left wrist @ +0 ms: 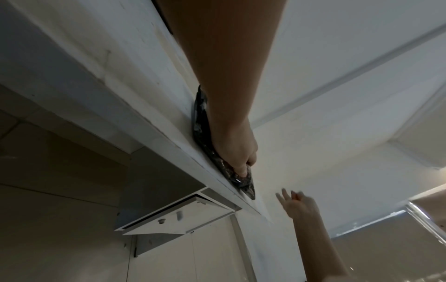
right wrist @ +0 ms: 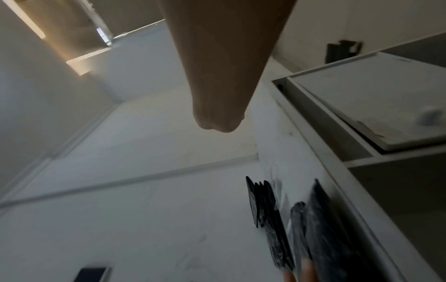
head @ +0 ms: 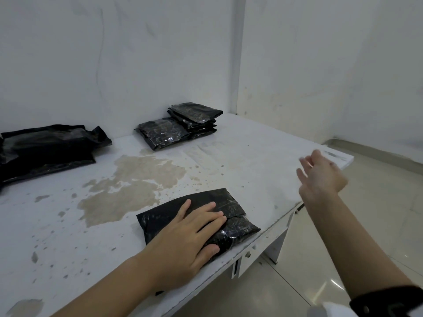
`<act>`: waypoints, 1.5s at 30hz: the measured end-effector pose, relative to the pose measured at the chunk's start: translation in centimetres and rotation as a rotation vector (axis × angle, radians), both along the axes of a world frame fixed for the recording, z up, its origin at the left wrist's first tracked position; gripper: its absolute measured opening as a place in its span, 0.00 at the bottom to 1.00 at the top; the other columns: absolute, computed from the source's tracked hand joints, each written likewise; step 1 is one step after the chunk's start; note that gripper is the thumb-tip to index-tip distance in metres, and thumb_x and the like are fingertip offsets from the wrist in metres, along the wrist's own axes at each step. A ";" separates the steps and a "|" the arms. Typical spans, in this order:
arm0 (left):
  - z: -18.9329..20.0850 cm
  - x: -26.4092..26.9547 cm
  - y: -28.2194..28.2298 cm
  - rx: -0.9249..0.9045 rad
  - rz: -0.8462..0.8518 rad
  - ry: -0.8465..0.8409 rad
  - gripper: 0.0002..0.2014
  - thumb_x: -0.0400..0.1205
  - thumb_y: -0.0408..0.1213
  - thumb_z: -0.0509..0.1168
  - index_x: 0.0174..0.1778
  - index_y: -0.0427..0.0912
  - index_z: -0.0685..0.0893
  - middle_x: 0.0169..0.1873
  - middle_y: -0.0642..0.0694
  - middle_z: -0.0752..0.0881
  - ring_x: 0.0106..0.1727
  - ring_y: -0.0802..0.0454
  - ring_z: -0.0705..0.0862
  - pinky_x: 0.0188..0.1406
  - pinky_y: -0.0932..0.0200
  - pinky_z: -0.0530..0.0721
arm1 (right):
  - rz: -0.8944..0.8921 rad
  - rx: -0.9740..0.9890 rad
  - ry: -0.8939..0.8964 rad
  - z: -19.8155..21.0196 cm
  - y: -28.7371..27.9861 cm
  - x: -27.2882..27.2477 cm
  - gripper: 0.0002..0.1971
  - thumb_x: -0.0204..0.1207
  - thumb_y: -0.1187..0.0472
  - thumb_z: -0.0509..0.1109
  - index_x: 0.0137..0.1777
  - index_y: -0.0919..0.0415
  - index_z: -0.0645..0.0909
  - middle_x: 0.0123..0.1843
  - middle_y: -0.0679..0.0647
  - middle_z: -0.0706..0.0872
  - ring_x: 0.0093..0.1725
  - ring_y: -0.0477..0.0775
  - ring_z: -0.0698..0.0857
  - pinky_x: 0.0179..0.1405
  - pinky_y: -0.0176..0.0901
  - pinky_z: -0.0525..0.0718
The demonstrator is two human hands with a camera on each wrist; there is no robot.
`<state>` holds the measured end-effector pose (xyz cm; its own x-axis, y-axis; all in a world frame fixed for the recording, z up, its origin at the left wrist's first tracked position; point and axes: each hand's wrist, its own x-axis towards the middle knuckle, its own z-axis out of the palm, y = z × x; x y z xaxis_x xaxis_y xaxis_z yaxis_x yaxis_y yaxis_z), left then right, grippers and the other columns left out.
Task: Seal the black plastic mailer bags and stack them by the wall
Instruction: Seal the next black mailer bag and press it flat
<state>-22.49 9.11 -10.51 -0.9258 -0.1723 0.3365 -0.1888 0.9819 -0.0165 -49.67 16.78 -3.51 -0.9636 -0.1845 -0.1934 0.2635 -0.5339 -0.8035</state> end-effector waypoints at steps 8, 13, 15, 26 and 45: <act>0.3 -0.2 1.6 -0.203 0.135 0.093 0.23 0.79 0.55 0.53 0.67 0.53 0.78 0.56 0.52 0.76 0.57 0.53 0.71 0.58 0.55 0.65 | 0.139 0.089 0.169 3.3 -3.5 -0.4 0.11 0.79 0.70 0.67 0.35 0.61 0.74 0.35 0.53 0.81 0.38 0.55 0.83 0.40 0.45 0.82; 0.9 -0.4 1.7 -0.190 0.174 0.045 0.23 0.79 0.55 0.53 0.67 0.53 0.77 0.49 0.54 0.76 0.47 0.54 0.74 0.49 0.60 0.76 | 0.191 0.079 0.354 6.6 -4.5 0.9 0.13 0.80 0.67 0.67 0.34 0.59 0.73 0.33 0.53 0.79 0.43 0.53 0.91 0.38 0.45 0.82; 1.2 -0.6 1.9 -0.201 0.173 0.031 0.23 0.79 0.53 0.53 0.67 0.51 0.78 0.48 0.53 0.76 0.45 0.52 0.73 0.46 0.58 0.76 | 0.275 0.073 0.380 7.7 -4.8 1.7 0.12 0.81 0.65 0.67 0.35 0.59 0.73 0.34 0.53 0.79 0.44 0.55 0.91 0.44 0.50 0.86; 4.8 0.0 4.2 0.484 0.333 0.050 0.28 0.87 0.52 0.48 0.83 0.61 0.45 0.61 0.61 0.73 0.61 0.60 0.67 0.63 0.63 0.68 | 0.726 -0.096 0.368 10.3 -4.8 7.1 0.04 0.80 0.66 0.68 0.49 0.67 0.76 0.37 0.56 0.79 0.47 0.63 0.91 0.46 0.61 0.89; 4.5 2.4 0.0 2.067 0.417 1.059 0.31 0.84 0.64 0.46 0.64 0.39 0.75 0.62 0.39 0.82 0.51 0.32 0.89 0.52 0.40 0.82 | 1.123 -0.172 0.319 12.2 -3.1 14.8 0.06 0.80 0.67 0.67 0.41 0.66 0.78 0.36 0.57 0.78 0.48 0.65 0.90 0.42 0.62 0.89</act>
